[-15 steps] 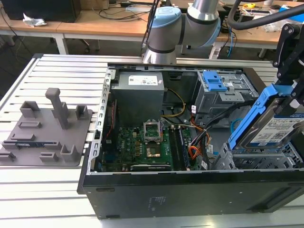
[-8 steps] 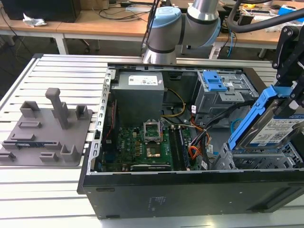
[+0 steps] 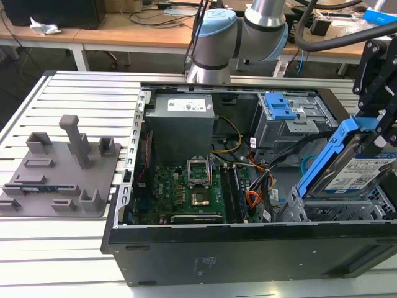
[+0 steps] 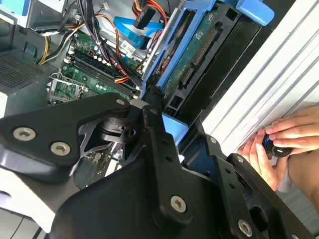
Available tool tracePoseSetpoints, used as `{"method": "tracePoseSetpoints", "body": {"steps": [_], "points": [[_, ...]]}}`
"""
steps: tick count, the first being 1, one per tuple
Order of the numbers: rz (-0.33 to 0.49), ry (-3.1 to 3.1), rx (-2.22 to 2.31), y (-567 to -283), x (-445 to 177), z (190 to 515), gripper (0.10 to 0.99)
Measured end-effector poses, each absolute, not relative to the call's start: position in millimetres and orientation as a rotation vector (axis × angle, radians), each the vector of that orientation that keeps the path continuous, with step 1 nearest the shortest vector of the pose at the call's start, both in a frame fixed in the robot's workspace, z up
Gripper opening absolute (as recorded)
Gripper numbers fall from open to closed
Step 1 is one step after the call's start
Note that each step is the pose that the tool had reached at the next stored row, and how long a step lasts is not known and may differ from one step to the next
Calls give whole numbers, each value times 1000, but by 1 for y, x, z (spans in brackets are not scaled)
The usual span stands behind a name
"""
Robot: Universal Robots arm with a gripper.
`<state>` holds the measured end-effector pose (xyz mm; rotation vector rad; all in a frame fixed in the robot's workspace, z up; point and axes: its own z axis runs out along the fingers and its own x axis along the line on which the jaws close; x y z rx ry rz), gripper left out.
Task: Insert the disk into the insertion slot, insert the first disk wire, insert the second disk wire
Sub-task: 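Insert the disk into the insertion slot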
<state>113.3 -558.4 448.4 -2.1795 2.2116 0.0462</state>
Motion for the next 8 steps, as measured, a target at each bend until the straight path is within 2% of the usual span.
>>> {"method": "tracePoseSetpoints", "body": {"steps": [8], "points": [[47, 2212, -2180, -558, 113, 438, 365]]}}
